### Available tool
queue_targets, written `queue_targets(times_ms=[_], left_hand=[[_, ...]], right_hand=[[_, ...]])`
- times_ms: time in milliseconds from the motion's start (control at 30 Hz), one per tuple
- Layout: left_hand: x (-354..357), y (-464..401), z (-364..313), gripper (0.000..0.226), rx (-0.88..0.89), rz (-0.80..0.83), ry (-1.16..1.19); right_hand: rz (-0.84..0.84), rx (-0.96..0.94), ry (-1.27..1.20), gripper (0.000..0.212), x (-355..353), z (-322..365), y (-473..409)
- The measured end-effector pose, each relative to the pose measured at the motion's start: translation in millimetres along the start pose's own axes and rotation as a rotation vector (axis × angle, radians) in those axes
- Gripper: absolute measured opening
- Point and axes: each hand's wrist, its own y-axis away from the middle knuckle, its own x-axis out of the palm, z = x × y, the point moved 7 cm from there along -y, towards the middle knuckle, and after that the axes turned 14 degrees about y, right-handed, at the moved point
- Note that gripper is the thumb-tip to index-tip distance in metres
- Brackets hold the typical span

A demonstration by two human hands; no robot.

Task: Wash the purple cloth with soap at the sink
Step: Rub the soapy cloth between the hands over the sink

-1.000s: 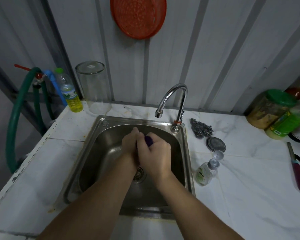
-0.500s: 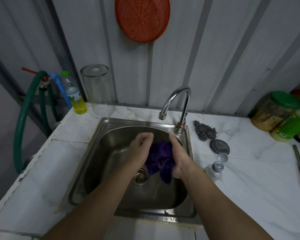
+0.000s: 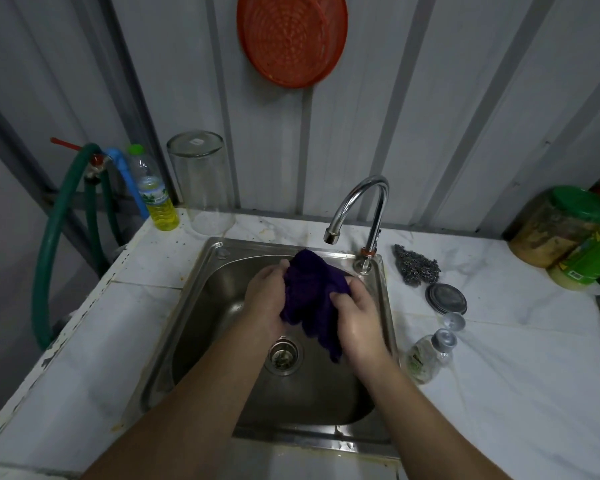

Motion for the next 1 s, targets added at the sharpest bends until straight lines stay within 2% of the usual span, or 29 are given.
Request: queue_targets(times_ms=[67,133,167,200,267,333,400,533,567,633,700,800,867,933,1000], left_hand=[[1,4,3,0.040,-0.047,-0.035,0.018],[2,9,11,0.041,-0.064,0.021,0.019],[4,13,16,0.039,-0.059,0.052,0.002],[8,19,21,0.038,-0.063,0.063,0.005],[11,25,29,0.034,-0.078,0.037,0.090],[18,22,39,0.034,-0.077,0.053,0.096],[17,20,39,0.034,-0.053,-0.014,0.039],[-6,3,26,0.043,-0.011,-0.168,0.043],[-8,4,22,0.044,-0.008,-0.160,0.031],[-6,4,26,0.043,-0.044,-0.030,0.094],[0,8,30,0.036,-0.065,0.027,0.096],[0,0,26,0.036,0.056,-0.037,-0.066],[6,6,18,0.040,0.110,0.007,-0.185],[13,8,11,0.045,0.180,0.071,-0.292],[9,9,-4,0.051,0.337,0.047,-0.466]], right_hand=[[0.016,-0.152,0.108,0.009,15,18,22],[0.029,-0.324,0.374,0.026,34,33,38],[-0.024,-0.365,0.519,0.034,39,39,36],[-0.117,-0.344,0.631,0.040,37,41,25],[-0.238,-0.153,0.710,0.043,23,36,-11],[-0.202,0.073,0.678,0.040,6,19,-45],[-0.166,0.150,0.602,0.038,0,6,-52],[-0.168,-0.046,0.521,0.047,26,19,-2],[-0.140,-0.109,0.545,0.048,35,27,14],[-0.100,-0.194,0.610,0.050,46,38,27],[-0.143,-0.181,0.692,0.045,43,44,14],[-0.191,0.023,0.635,0.034,20,29,-32],[-0.173,0.143,0.516,0.032,9,8,-49],[-0.157,0.194,0.450,0.035,3,-8,-52],[-0.089,0.253,0.334,0.046,2,-17,-44]])
